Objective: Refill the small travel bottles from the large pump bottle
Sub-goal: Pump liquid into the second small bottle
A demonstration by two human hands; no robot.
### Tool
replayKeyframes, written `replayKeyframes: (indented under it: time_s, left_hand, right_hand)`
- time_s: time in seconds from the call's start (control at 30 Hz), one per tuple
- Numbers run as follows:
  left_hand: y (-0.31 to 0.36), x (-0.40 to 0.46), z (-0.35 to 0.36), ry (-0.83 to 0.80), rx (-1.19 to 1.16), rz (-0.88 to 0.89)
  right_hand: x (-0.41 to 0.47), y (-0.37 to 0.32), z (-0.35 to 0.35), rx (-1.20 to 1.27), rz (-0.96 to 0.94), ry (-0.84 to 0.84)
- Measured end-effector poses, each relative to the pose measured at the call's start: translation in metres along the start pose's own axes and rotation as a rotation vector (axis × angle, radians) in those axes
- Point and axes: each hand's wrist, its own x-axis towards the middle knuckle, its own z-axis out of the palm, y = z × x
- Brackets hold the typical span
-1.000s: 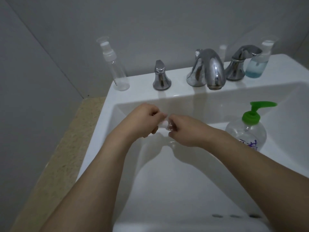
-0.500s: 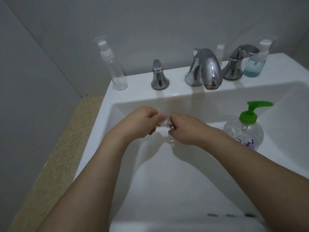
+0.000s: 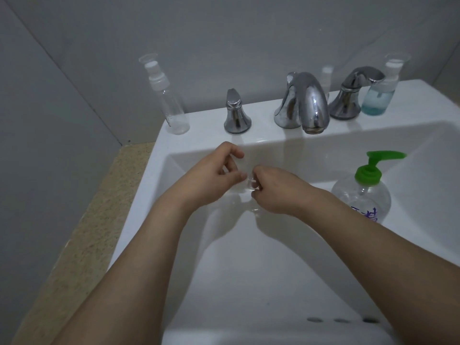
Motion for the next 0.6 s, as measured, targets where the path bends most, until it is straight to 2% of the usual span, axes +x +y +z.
replayKeyframes:
  time_s: [0.27,0.33,0.47,0.6]
  left_hand:
    - [-0.001,-0.002,-0.001,-0.13,0.022,-0.067]
    - [-0.001,-0.001,-0.003,-0.121,0.026,-0.119]
    - [-0.003,0.0,-0.013,-0.003,-0.035,-0.251]
    - [-0.002,0.001,-0.017,0.209,-0.183,-0.118]
  right_hand:
    - [0.0,-0.001,-0.001,-0.012,0.03,0.015]
    - [0.0,-0.001,-0.001,-0.018,0.035,0.015]
    - [-0.001,0.0,-0.006,-0.005,0.101,0.038]
    - [-0.002,-0.001,-0.007,-0.019,0.128,0.057]
